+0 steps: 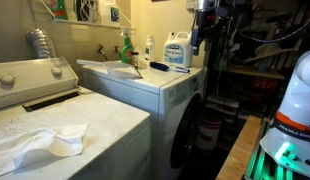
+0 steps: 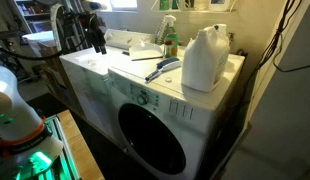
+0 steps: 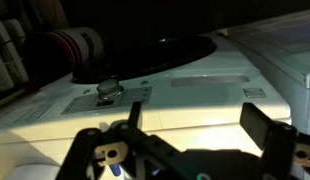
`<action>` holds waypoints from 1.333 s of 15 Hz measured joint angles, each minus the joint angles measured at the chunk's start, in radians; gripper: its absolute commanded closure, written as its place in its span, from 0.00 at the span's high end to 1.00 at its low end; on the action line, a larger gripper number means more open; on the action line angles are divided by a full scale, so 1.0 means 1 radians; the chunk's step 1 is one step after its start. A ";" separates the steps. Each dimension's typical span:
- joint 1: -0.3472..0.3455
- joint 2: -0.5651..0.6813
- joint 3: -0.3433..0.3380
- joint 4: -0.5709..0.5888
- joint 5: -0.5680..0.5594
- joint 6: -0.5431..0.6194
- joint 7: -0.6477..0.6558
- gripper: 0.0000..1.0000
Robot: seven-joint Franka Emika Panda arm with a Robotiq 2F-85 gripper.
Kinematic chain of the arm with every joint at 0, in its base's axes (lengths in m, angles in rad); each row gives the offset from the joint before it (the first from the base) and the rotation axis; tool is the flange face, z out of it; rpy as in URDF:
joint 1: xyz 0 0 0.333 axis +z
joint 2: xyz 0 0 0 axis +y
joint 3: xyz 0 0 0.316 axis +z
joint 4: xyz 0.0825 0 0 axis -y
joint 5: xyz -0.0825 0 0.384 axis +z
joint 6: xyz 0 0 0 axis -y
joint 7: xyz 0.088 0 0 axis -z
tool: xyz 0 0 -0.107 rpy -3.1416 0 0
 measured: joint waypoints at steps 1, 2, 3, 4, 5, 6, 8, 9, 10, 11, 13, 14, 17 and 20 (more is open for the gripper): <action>0.000 0.000 0.000 0.000 0.000 0.000 0.000 1.00; 0.000 0.000 0.000 0.000 0.000 0.000 0.000 1.00; 0.000 0.000 0.000 0.000 0.000 0.000 0.000 1.00; 0.000 0.000 0.000 0.000 0.000 0.000 0.000 1.00; 0.000 0.000 0.000 0.000 0.000 0.000 0.000 1.00; 0.000 0.000 0.000 0.000 0.000 0.000 0.000 1.00; 0.000 0.000 0.000 0.000 0.000 0.000 0.000 1.00; -0.001 0.002 -0.004 0.002 0.000 0.007 0.008 1.00; -0.005 0.010 -0.014 0.009 0.000 0.021 0.020 1.00; -0.013 0.023 -0.031 0.021 0.002 0.037 0.028 1.00; -0.040 0.068 -0.083 0.053 0.004 0.076 0.034 1.00; -0.053 0.097 -0.112 0.073 0.008 0.096 0.033 1.00; -0.082 0.201 -0.197 0.135 0.035 0.173 0.031 1.00; -0.100 0.313 -0.244 0.195 0.074 0.241 0.031 1.00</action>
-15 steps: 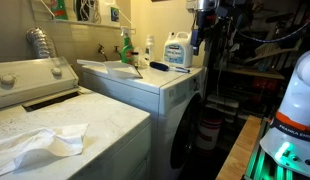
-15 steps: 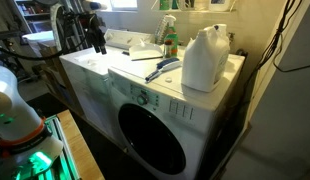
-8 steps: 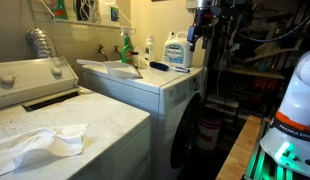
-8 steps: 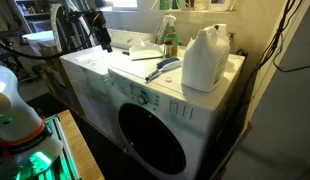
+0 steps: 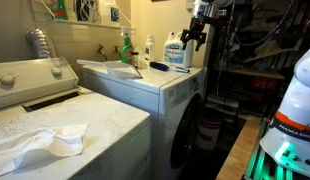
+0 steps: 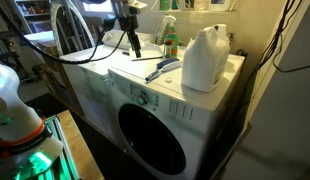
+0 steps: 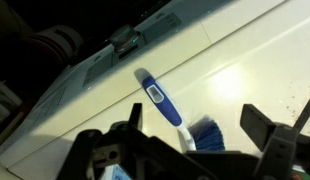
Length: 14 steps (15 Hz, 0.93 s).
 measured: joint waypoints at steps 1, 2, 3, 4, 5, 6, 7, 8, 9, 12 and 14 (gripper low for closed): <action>-0.003 0.036 -0.010 0.020 0.010 0.014 0.002 1.00; -0.007 0.071 -0.019 0.039 0.020 0.028 0.002 1.00; -0.009 0.105 -0.027 0.057 0.027 0.044 0.002 1.00; -0.014 0.138 -0.033 0.075 0.028 0.063 0.004 1.00; -0.019 0.168 -0.037 0.090 0.027 0.085 0.011 1.00; -0.025 0.198 -0.041 0.104 0.026 0.110 0.018 1.00; -0.030 0.227 -0.047 0.118 0.024 0.138 0.023 1.00; -0.036 0.255 -0.054 0.129 0.021 0.168 0.026 1.00; -0.041 0.283 -0.061 0.141 0.020 0.194 0.028 1.00; -0.050 0.345 -0.074 0.173 -0.010 0.239 0.057 1.00; -0.050 0.357 -0.074 0.184 -0.012 0.240 0.061 1.00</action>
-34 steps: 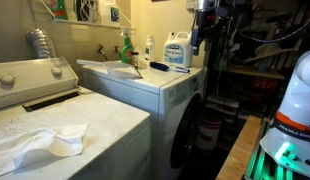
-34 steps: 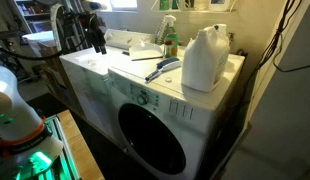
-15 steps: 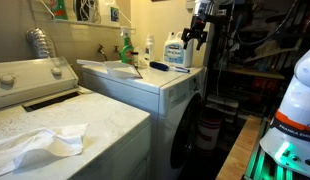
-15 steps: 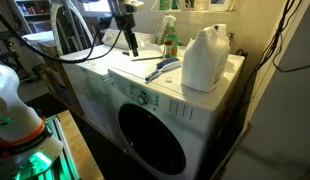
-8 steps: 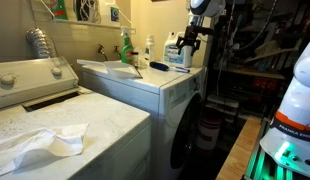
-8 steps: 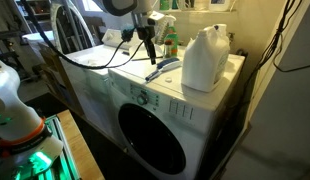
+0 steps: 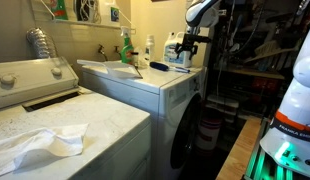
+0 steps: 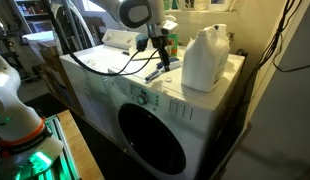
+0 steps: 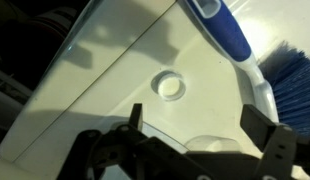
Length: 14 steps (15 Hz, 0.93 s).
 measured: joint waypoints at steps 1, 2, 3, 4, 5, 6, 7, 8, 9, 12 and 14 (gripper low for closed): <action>0.000 0.000 0.000 0.003 0.000 0.000 0.002 1.00; 0.001 0.000 0.000 0.004 0.000 0.000 0.002 1.00; 0.002 0.001 0.000 0.005 0.000 0.000 0.002 1.00; 0.002 0.003 0.000 0.007 0.001 -0.002 0.002 1.00; 0.002 0.008 0.000 0.009 0.002 -0.004 0.004 1.00; 0.002 0.015 0.000 0.012 0.002 -0.007 0.005 1.00; 0.002 0.023 0.000 0.015 0.002 -0.010 0.005 1.00; 0.002 0.031 -0.001 0.017 0.002 -0.010 0.005 1.00; 0.002 0.040 -0.001 0.018 0.002 -0.010 0.005 1.00; 0.002 0.071 -0.001 0.031 0.013 -0.019 0.002 1.00; 0.002 0.092 -0.001 0.045 0.018 -0.031 0.001 1.00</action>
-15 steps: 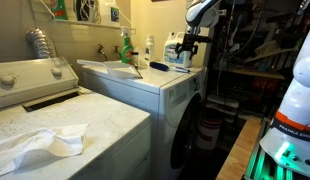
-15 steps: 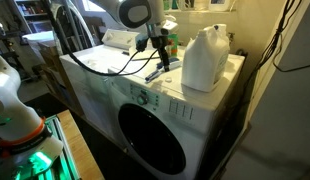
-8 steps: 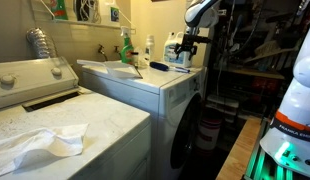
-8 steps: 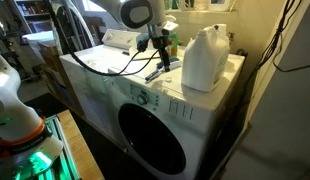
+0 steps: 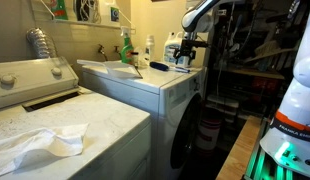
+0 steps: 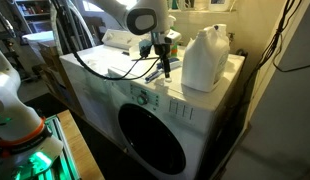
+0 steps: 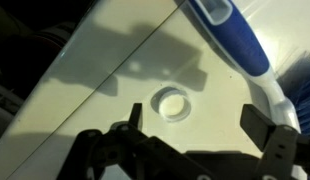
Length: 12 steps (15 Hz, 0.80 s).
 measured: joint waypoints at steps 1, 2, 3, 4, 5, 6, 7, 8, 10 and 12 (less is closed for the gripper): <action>0.000 0.009 0.000 0.008 0.002 -0.006 0.000 1.00; 0.000 0.018 -0.001 0.017 0.004 -0.017 0.000 1.00; 0.000 0.026 -0.001 0.026 0.007 -0.027 0.000 1.00; 0.000 0.034 -0.002 0.035 0.008 -0.037 0.000 1.00; 0.000 0.042 -0.003 0.045 0.009 -0.047 0.000 1.00; 0.000 0.048 -0.003 0.054 0.010 -0.058 0.000 1.00; 0.000 0.055 -0.004 0.063 0.010 -0.070 0.000 1.00; 0.000 0.061 -0.004 0.072 0.011 -0.078 0.000 1.00; 0.000 0.072 -0.004 0.085 0.012 -0.090 0.001 1.00; 0.001 0.082 -0.004 0.097 0.014 -0.096 0.003 1.00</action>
